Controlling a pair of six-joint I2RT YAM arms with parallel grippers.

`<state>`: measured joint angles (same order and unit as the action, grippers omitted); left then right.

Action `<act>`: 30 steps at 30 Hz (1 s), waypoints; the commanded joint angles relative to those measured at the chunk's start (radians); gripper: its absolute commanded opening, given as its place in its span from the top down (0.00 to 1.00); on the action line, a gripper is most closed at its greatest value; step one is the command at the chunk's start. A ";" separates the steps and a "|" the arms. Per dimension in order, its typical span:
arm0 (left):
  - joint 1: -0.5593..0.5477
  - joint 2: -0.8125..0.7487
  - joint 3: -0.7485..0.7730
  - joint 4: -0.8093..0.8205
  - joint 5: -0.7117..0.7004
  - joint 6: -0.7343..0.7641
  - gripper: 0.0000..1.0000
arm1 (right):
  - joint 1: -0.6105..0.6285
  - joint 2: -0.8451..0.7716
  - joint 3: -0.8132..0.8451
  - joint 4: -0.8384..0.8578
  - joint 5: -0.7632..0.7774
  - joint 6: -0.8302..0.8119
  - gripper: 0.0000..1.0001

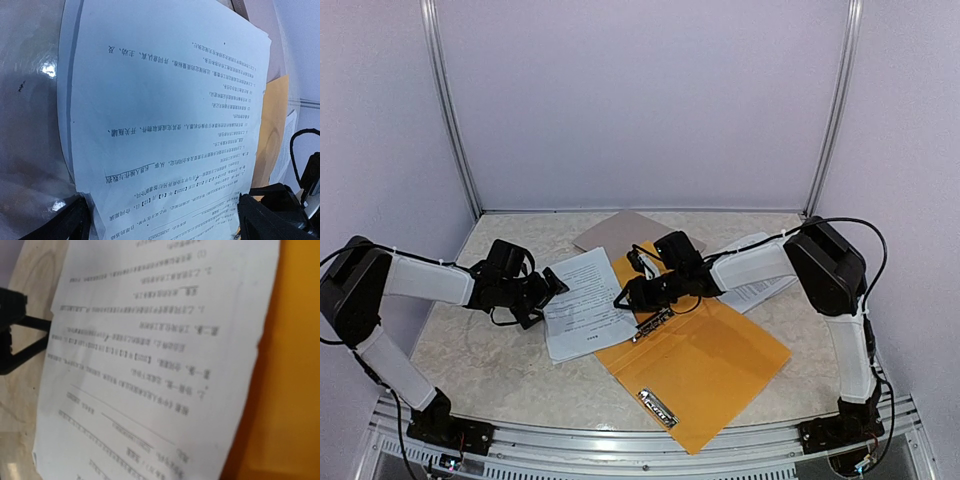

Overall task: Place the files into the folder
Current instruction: Adjust the file in the folder, then pick up the file from the folder.

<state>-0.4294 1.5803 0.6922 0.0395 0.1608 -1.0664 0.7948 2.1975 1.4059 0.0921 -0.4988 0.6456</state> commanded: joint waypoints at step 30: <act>0.026 -0.041 -0.066 -0.210 -0.005 0.037 0.01 | -0.024 -0.046 -0.052 0.164 -0.092 0.091 1.00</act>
<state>-0.4194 1.5520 0.6746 0.0223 0.1604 -1.0599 0.7773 2.1971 1.3613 0.2199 -0.5770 0.7395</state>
